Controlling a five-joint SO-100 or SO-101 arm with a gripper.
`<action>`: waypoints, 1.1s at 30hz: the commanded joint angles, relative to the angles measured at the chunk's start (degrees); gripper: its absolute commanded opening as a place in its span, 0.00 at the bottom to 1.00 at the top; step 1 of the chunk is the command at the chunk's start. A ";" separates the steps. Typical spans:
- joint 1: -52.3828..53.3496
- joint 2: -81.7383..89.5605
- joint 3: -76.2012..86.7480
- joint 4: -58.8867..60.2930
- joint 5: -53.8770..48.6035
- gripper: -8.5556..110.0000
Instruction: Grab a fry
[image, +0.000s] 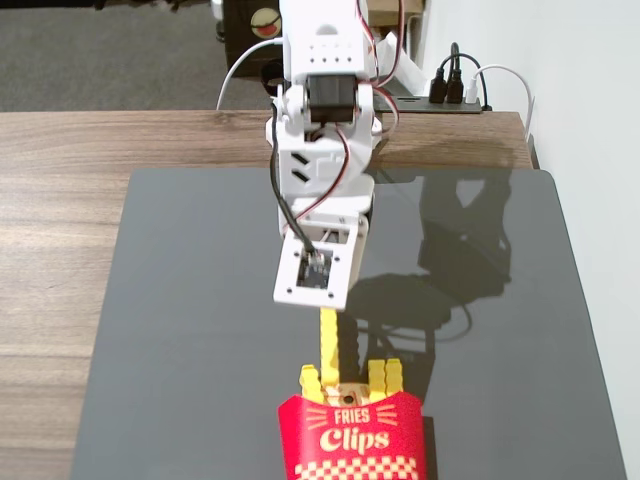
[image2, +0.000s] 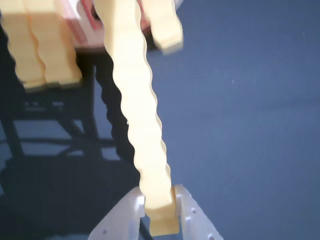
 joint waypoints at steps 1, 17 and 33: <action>-0.26 6.68 2.90 0.53 0.53 0.10; 3.69 26.89 2.90 20.92 -6.15 0.09; 7.12 23.82 -8.61 29.09 -14.77 0.09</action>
